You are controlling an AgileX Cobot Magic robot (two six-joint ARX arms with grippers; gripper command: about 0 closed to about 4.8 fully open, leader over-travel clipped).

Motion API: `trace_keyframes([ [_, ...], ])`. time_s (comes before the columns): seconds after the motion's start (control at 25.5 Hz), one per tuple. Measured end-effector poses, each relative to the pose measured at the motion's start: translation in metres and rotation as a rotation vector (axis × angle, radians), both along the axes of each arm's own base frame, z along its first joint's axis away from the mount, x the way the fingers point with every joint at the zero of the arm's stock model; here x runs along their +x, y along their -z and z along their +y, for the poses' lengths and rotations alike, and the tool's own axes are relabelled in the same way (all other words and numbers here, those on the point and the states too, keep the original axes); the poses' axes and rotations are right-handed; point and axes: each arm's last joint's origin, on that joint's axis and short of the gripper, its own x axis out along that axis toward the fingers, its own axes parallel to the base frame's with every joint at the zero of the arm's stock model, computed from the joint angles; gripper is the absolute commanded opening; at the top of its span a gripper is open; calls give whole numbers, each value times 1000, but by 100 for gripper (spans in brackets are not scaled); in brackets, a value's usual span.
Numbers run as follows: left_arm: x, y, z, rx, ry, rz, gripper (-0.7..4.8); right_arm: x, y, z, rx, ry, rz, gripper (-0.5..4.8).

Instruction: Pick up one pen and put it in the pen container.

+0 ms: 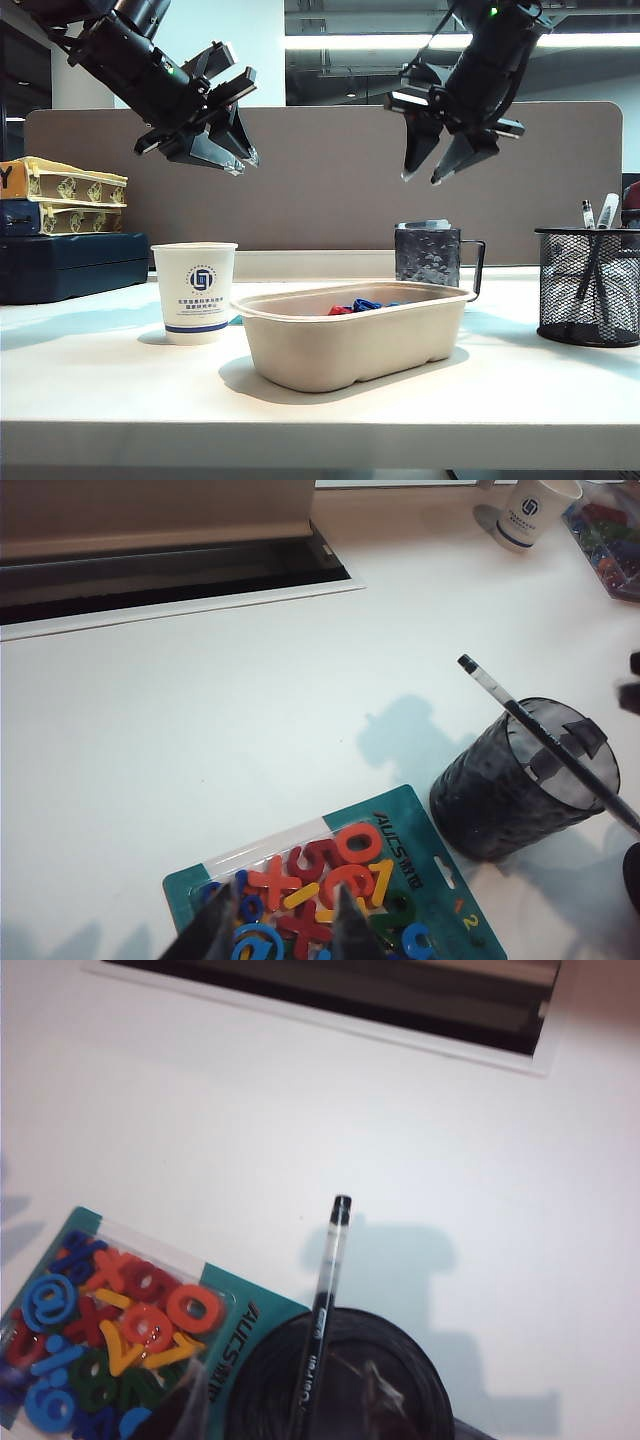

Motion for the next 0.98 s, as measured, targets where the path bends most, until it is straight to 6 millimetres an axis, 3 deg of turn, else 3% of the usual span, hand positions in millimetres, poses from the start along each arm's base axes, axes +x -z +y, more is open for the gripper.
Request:
trace_keyframes([
  [0.35, 1, 0, 0, 3, -14, -16, 122, 3, 21, 11, -18, 3, 78, 199],
  [0.98, 1, 0, 0, 3, -13, -15, 122, 8, 37, 16, -50, 12, 115, 198],
])
